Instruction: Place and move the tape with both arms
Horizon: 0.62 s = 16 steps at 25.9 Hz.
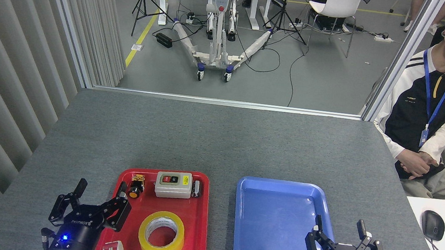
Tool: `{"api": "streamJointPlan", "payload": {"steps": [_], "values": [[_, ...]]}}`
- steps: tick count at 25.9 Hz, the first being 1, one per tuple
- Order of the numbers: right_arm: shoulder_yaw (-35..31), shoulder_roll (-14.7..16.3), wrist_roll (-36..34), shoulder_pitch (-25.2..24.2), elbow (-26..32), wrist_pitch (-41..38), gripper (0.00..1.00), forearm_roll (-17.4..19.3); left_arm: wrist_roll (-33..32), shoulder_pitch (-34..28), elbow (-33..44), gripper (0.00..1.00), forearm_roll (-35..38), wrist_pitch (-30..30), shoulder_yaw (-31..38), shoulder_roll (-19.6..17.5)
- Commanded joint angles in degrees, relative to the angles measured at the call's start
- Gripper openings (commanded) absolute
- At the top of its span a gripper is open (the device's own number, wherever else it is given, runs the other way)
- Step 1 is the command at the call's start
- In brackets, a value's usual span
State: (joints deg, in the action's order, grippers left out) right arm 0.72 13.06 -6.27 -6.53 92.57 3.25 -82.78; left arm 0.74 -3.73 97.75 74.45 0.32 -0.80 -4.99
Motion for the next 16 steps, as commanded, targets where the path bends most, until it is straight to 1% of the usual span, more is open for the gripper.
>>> {"api": "streamJointPlan", "payload": {"steps": [1, 4, 6, 12, 16], "values": [[0.08, -0.31, -0.15, 0.47, 0.5, -0.35, 1.0, -0.28, 0.05, -0.05, -0.02, 1.0, 0.0, 0.21, 0.1, -0.02], [0.16, -0.05, -0.15, 0.64, 0.33, -0.26, 1.0, -0.28, 2.08, -0.05, -1.16, 1.0, -0.18, 0.03, -0.08, -0.46], [0.16, 0.3, -0.23, 0.64, 0.07, -0.08, 1.0, -0.28, 1.99, -0.05, -0.9, 1.0, -0.27, 0.12, -0.16, -0.46], [0.25, 0.04, -0.15, 0.38, 0.51, 0.09, 1.0, -0.28, 1.99, -0.14, -0.72, 1.0, -0.71, 0.12, -0.07, -0.81], [0.16, 0.57, -0.15, 0.38, -0.02, 0.62, 1.0, -0.19, 2.6, -1.99, 1.39, 1.0, -2.2, 0.03, -0.51, -4.23]]}}
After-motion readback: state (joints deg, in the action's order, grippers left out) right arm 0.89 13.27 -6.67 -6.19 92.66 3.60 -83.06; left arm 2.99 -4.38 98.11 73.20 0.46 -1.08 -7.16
